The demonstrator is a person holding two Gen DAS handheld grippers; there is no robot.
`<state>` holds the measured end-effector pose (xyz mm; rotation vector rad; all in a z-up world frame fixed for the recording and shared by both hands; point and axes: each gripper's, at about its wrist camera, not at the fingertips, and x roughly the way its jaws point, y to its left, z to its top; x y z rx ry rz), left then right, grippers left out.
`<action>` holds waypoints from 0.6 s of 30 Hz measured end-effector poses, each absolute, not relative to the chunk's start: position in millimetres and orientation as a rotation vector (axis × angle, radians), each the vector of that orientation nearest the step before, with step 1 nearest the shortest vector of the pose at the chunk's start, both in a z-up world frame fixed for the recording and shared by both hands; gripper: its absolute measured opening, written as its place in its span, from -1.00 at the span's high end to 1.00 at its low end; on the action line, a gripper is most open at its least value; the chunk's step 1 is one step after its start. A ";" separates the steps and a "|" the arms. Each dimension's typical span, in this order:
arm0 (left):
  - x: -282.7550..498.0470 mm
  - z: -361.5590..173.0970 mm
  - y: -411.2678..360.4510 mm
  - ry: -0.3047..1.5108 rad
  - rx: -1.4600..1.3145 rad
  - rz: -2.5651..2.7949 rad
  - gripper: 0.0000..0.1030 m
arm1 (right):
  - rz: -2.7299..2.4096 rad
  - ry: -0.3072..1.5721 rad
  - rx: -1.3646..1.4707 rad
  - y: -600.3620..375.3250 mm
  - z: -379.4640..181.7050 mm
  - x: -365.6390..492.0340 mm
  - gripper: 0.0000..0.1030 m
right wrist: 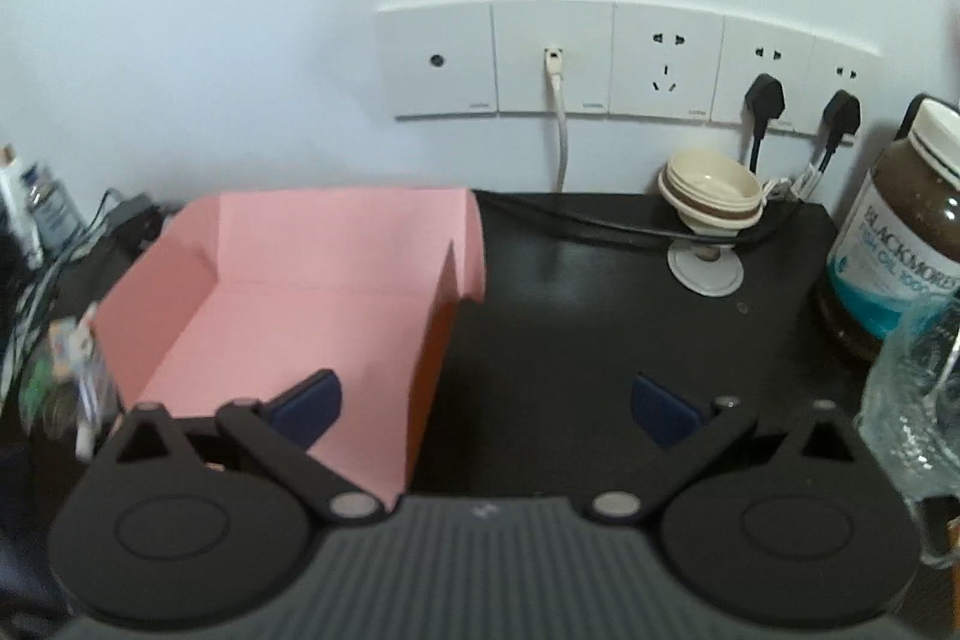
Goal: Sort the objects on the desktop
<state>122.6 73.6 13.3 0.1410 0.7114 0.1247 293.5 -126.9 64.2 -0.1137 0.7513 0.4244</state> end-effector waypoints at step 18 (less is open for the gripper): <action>129.4 13.3 64.1 0.708 0.162 0.104 -1.00 | 0.326 0.824 -0.210 -132.3 32.2 274.9 -0.99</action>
